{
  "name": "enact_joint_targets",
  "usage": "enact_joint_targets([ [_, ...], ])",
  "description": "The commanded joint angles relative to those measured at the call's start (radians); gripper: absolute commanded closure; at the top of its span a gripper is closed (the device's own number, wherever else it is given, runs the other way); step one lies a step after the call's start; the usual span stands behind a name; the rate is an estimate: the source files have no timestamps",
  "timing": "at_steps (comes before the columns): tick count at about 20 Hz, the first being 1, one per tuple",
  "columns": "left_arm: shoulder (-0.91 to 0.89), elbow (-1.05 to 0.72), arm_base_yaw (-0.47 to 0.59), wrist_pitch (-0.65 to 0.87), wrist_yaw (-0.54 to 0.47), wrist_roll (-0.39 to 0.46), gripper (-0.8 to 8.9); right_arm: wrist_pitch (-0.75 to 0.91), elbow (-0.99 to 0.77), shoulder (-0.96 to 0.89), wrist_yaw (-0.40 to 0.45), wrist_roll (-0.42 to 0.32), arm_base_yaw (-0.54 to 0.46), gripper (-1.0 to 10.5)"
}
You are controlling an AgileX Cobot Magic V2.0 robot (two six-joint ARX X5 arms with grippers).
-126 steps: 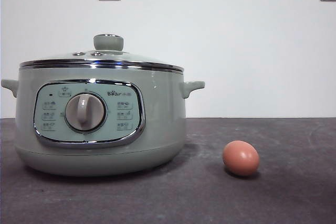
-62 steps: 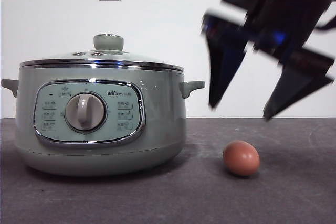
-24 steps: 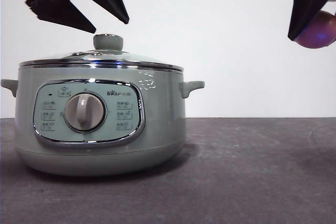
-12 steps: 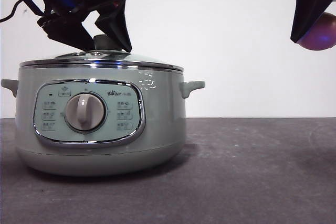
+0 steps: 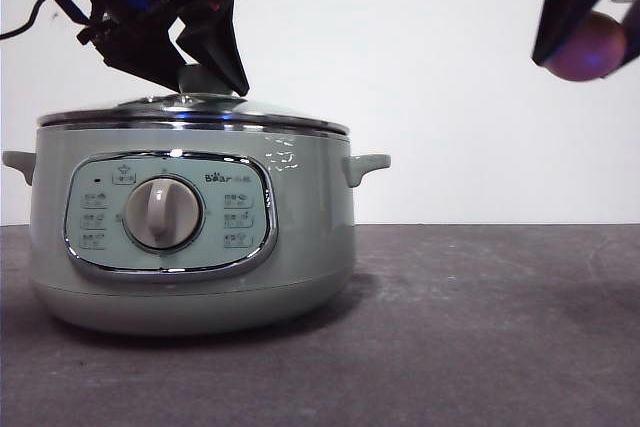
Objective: Pick up the egg,open the lid,put the egg in the pot,close the lid
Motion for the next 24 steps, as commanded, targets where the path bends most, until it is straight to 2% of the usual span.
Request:
enact_joint_targets([
  [1,-0.054,0.059,0.0,0.042,-0.003,0.002,8.22,0.067,0.004,-0.001,-0.084,-0.005,0.002,9.5],
  [3,-0.107,0.085,0.0,0.026,-0.026,0.009,8.22,0.136,0.01,0.003,-0.193,-0.025,0.002,9.5],
  [7,-0.255,0.092,0.001,-0.027,-0.126,0.039,8.22,0.151,0.124,0.113,-0.289,-0.069,0.011,9.6],
  [13,-0.517,0.092,0.001,-0.206,-0.27,0.068,8.22,0.101,0.438,0.447,-0.314,-0.177,0.075,9.6],
  [17,-0.684,0.092,0.001,-0.28,-0.38,0.084,8.22,0.003,0.695,0.696,-0.313,-0.253,0.109,9.6],
  [21,-0.832,0.092,0.001,-0.32,-0.396,0.083,8.22,-0.084,0.919,0.918,-0.312,-0.323,0.141,9.6],
  [24,-0.884,0.092,0.001,-0.333,-0.396,0.083,8.22,-0.075,0.996,1.034,-0.301,-0.369,0.167,9.6],
])
